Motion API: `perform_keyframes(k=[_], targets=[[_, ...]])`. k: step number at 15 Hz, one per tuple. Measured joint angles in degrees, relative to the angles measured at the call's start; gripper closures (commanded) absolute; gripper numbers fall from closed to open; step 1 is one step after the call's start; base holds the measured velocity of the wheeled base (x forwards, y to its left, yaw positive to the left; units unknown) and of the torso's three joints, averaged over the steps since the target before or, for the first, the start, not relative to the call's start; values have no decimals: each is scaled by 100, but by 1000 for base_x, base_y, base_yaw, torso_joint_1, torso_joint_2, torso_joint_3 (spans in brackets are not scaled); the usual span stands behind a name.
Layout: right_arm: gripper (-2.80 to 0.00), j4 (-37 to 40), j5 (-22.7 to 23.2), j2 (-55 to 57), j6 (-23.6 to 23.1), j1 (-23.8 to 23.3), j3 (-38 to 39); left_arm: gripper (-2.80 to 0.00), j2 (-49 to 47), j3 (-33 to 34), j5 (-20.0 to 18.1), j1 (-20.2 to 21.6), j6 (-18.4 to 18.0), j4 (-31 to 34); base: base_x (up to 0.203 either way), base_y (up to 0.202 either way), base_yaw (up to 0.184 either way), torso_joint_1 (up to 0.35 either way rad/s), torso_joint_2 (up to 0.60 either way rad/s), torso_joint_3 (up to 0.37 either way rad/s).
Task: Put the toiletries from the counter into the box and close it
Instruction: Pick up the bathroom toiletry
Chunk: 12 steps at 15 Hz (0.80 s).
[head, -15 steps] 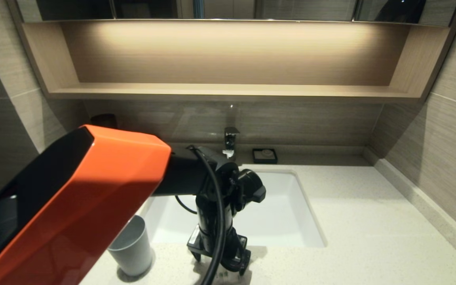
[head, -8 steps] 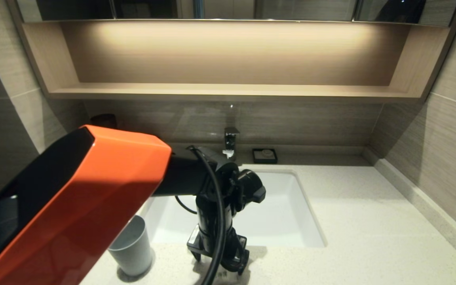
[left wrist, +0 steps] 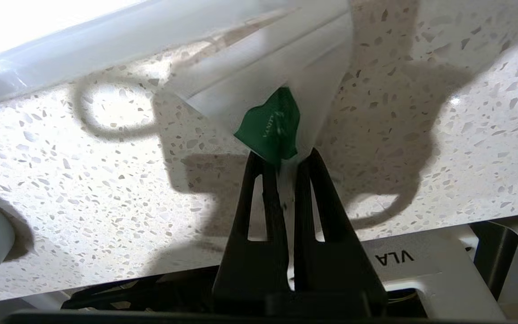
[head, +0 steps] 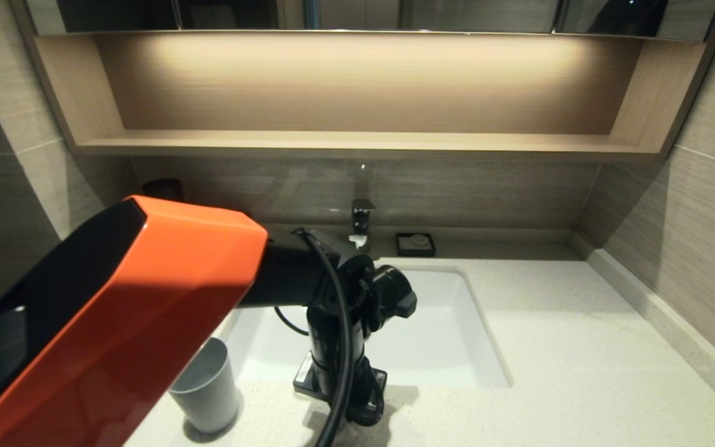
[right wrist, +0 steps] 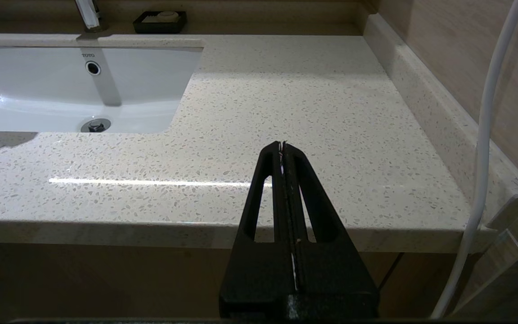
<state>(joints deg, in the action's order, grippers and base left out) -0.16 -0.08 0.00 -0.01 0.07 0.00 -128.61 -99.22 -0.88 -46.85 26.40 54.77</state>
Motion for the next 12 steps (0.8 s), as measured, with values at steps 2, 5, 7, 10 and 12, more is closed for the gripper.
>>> perform_keyframes(k=[2, 5, 7, 10, 12], targets=[[0, 0, -2, 0, 1, 0, 0, 0, 6, 0, 0, 0, 5, 0, 0, 0, 0, 0, 0, 0], [0, 2, -3, 0, 1, 0, 0, 0, 33, -15, 4, 5, 5, 5, 0, 0, 0, 0, 0, 0], [0, 0, -2, 0, 1, 0, 0, 0, 64, -53, 72, 19, 5, 7, 0, 0, 0, 0, 0, 0], [0, 0, -3, 0, 1, 0, 0, 0, 119, -250, 270, 49, 2, 12, 0, 0, 0, 0, 0, 0], [0, 0, 1, 0, 1, 0, 0, 0, 184, -343, 294, 121, 0, 29, 0, 0, 0, 0, 0, 0]])
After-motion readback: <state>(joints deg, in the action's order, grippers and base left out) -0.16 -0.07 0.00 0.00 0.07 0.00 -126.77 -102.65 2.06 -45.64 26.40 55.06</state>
